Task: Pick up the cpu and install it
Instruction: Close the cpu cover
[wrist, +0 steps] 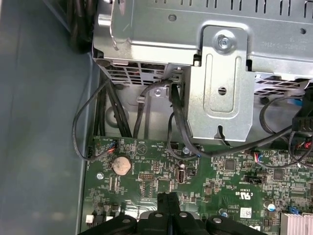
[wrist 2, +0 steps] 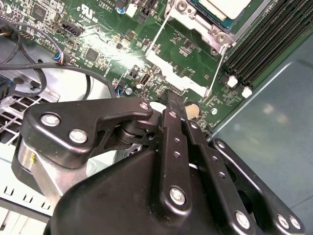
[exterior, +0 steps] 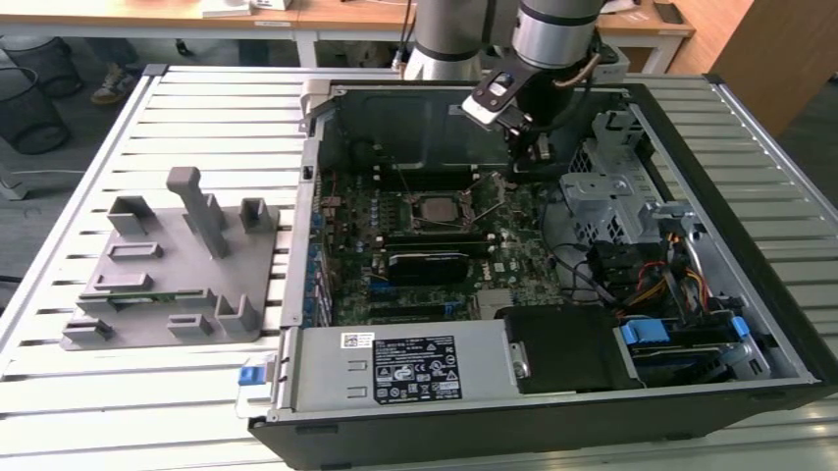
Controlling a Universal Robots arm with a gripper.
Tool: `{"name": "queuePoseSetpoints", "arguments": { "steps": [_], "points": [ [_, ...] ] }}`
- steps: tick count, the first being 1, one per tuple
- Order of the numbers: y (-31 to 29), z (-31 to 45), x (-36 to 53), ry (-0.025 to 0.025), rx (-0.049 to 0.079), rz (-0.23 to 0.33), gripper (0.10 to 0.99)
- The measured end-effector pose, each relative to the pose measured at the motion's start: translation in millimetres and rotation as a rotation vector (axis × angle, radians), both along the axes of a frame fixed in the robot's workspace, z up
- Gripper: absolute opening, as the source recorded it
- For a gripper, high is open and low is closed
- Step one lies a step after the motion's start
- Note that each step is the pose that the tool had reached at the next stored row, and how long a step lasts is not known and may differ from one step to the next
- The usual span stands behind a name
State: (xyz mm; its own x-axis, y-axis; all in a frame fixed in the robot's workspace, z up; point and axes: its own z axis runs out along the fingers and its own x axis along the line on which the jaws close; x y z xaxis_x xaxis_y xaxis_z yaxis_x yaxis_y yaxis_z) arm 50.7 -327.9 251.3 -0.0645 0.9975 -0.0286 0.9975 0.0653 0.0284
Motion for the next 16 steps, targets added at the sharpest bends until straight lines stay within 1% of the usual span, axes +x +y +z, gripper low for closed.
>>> {"name": "queuePoseSetpoints", "arguments": {
  "steps": [9,16],
  "points": [
    [0.0,-8.1,0.1,0.0002,0.000,0.000,0.106],
    [0.0,-10.5,0.0,0.0003,0.000,0.000,0.106]
  ]
}}
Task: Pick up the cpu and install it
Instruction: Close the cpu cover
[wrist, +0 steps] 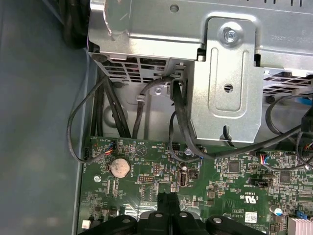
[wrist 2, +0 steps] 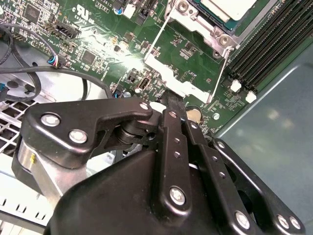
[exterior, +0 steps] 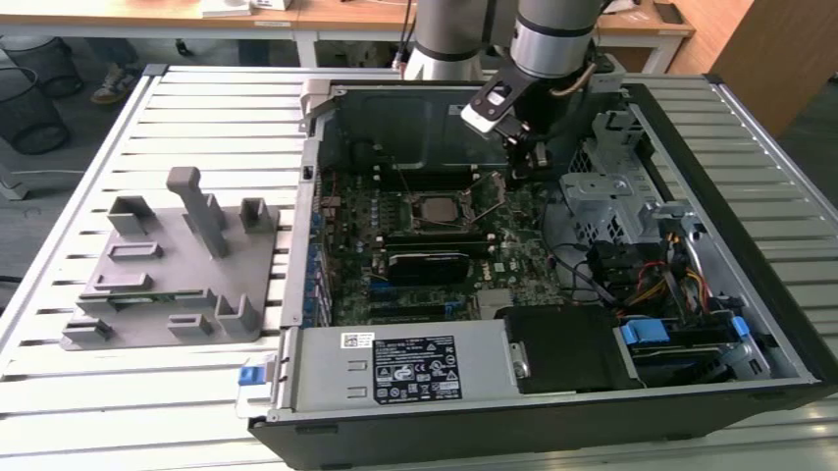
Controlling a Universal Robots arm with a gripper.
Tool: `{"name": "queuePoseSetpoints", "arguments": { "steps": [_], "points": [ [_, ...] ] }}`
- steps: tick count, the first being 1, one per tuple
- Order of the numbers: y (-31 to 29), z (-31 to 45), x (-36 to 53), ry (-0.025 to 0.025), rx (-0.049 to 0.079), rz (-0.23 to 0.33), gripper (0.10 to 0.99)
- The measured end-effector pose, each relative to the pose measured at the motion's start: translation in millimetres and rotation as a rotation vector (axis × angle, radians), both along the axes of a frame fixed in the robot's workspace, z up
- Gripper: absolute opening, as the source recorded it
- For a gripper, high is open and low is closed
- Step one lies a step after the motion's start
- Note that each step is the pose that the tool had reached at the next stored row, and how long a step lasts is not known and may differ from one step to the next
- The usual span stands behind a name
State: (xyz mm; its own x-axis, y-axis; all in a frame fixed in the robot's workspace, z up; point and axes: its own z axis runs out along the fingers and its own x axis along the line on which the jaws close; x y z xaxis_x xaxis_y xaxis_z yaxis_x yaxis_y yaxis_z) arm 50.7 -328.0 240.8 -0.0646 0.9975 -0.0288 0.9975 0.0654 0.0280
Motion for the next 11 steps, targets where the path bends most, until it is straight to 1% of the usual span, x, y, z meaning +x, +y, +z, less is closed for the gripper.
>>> {"name": "queuePoseSetpoints", "arguments": {
  "steps": [11],
  "points": [
    [0.0,-0.5,-4.2,-0.0001,0.000,0.000,0.106]
  ]
}}
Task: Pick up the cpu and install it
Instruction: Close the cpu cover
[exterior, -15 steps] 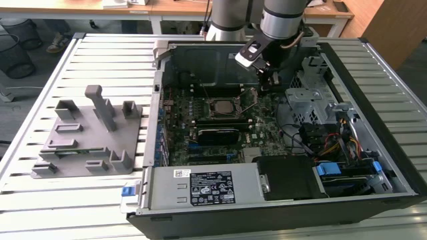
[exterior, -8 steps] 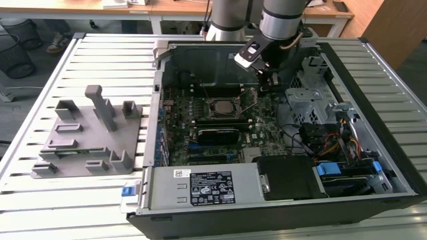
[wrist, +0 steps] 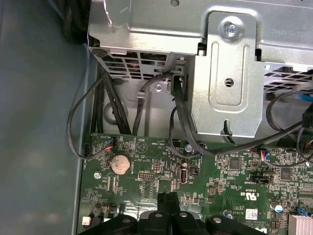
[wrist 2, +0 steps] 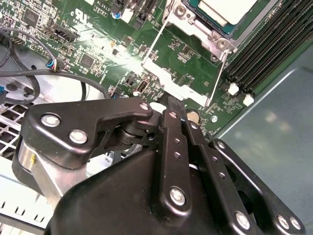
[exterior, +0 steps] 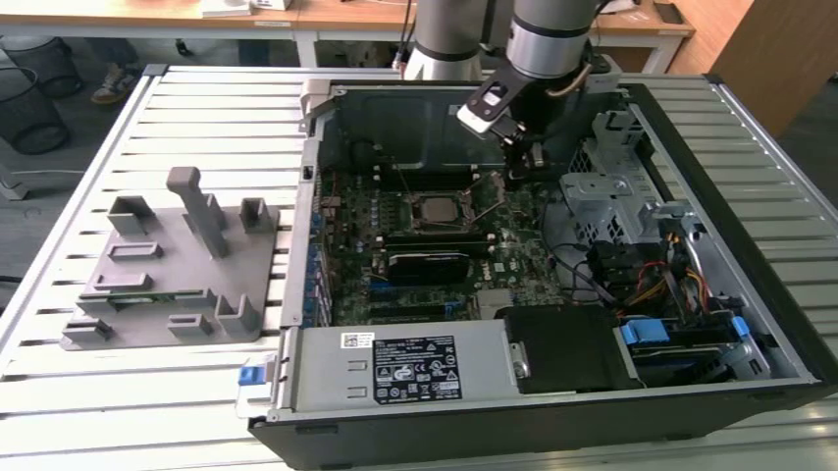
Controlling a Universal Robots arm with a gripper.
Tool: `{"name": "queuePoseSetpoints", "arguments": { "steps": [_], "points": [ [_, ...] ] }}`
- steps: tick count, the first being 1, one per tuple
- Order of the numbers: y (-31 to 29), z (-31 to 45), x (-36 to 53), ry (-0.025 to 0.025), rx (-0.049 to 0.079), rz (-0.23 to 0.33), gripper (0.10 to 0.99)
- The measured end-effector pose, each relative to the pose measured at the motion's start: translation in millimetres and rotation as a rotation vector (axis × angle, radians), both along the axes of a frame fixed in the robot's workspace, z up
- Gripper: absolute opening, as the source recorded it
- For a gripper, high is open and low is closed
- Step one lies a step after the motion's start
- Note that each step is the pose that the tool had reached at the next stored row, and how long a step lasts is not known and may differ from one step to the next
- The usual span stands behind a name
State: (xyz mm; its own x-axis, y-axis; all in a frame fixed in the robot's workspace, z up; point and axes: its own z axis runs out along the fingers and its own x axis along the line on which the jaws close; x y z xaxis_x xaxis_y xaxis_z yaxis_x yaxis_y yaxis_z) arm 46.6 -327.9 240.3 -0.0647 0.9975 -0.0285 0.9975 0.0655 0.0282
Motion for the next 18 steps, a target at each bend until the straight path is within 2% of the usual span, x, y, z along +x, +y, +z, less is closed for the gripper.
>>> {"name": "queuePoseSetpoints", "arguments": {
  "steps": [18],
  "points": [
    [0.0,4.5,-11.3,0.0023,0.004,0.000,0.106]
  ]
}}
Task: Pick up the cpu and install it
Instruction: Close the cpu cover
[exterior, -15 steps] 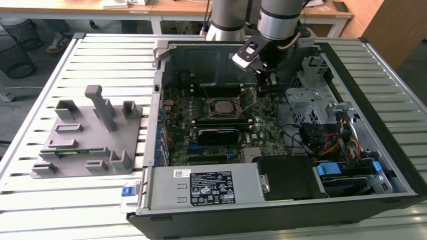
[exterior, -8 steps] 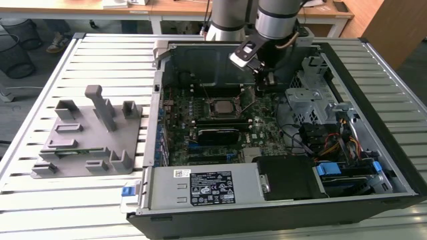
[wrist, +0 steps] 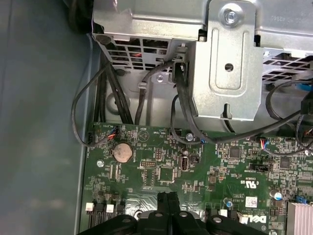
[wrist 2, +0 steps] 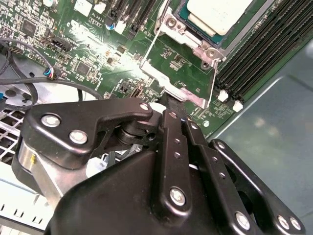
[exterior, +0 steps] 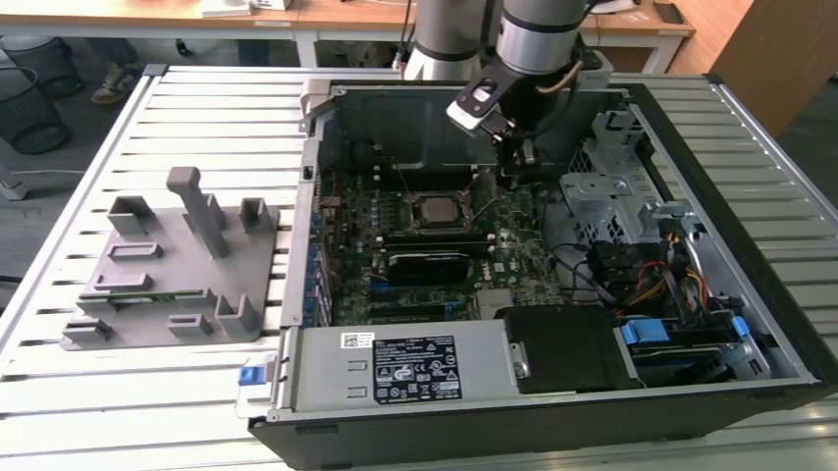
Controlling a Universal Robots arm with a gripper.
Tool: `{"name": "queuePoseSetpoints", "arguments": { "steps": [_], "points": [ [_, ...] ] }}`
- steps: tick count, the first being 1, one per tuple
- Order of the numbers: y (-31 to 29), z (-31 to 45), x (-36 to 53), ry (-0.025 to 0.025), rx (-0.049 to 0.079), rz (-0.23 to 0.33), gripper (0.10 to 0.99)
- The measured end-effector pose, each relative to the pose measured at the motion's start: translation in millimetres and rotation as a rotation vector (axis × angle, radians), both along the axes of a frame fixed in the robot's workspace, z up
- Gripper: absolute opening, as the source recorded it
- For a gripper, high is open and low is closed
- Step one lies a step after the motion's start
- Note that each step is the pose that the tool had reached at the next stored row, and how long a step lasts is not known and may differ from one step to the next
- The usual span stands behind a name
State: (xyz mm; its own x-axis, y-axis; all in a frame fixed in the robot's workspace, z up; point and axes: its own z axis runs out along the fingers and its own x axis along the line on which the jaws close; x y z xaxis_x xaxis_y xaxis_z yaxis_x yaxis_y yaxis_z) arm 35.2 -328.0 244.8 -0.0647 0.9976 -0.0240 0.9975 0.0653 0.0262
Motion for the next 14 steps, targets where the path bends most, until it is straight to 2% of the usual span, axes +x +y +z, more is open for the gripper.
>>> {"name": "queuePoseSetpoints", "arguments": {
  "steps": [14],
  "points": [
    [0.0,0.9,-12.3,0.0005,0.001,0.000,0.106]
  ]
}}
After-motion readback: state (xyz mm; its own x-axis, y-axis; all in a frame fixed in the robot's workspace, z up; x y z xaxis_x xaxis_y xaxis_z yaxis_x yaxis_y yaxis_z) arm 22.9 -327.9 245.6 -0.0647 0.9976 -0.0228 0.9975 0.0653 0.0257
